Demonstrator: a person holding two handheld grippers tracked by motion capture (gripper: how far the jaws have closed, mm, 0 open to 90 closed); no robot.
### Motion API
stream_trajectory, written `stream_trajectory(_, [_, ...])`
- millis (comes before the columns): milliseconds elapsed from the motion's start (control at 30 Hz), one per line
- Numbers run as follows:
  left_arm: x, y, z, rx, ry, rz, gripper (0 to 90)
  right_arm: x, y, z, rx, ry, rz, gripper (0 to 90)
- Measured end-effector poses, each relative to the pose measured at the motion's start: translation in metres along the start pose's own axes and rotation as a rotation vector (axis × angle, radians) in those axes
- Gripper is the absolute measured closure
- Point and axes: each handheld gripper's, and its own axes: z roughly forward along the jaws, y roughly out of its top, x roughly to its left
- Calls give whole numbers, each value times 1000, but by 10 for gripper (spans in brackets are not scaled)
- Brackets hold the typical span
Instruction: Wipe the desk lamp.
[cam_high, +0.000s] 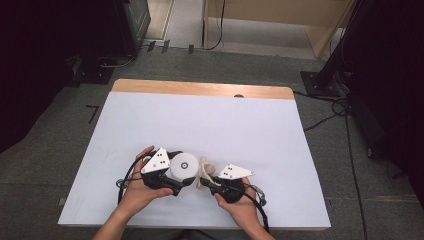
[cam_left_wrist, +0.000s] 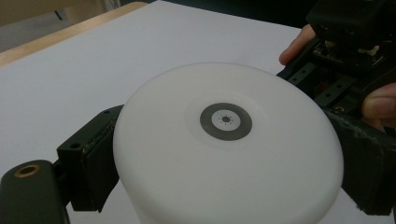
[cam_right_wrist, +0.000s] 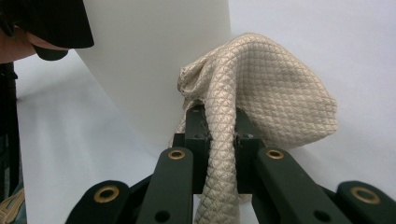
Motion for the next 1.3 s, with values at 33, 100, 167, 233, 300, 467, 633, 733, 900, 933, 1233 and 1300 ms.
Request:
stream_trajectory(33, [0,0,0,0,0,0,85,0,0,0,1,-1,0,815])
stream_trajectory(100, [0,0,0,-1,0,-1,85,0,1,0,3,-2,2,815])
stream_trajectory(167, [0,0,0,-1,0,-1,85,1,1,-1,0,-4,-2,815])
stream_trajectory(233, [0,0,0,-2,-1,-2,85,2,3,-3,-15,-5,-4,815])
stream_trajectory(300, [0,0,0,-3,-1,-2,85,4,6,-7,-32,-1,-4,815])
stream_trajectory(467, [0,0,0,-4,-2,-3,84,9,15,-17,-101,6,-11,815])
stream_trajectory(633, [0,0,0,-4,-2,-5,84,11,19,-22,-148,4,-18,815])
stream_trajectory(733, [0,0,0,-4,-3,-3,84,11,20,-22,-152,8,-23,815])
stream_trajectory(900, [0,0,0,-4,-3,-4,84,8,12,-15,-106,-1,-9,815])
stream_trajectory(933, [0,0,0,-4,-3,-4,84,7,11,-13,-97,-2,-8,816])
stream_trajectory(1233, [-1,0,0,0,4,-15,80,2,2,-2,-34,-9,19,815])
stream_trajectory(1300, [-1,0,0,4,12,-18,76,2,2,-3,-32,-9,18,815])
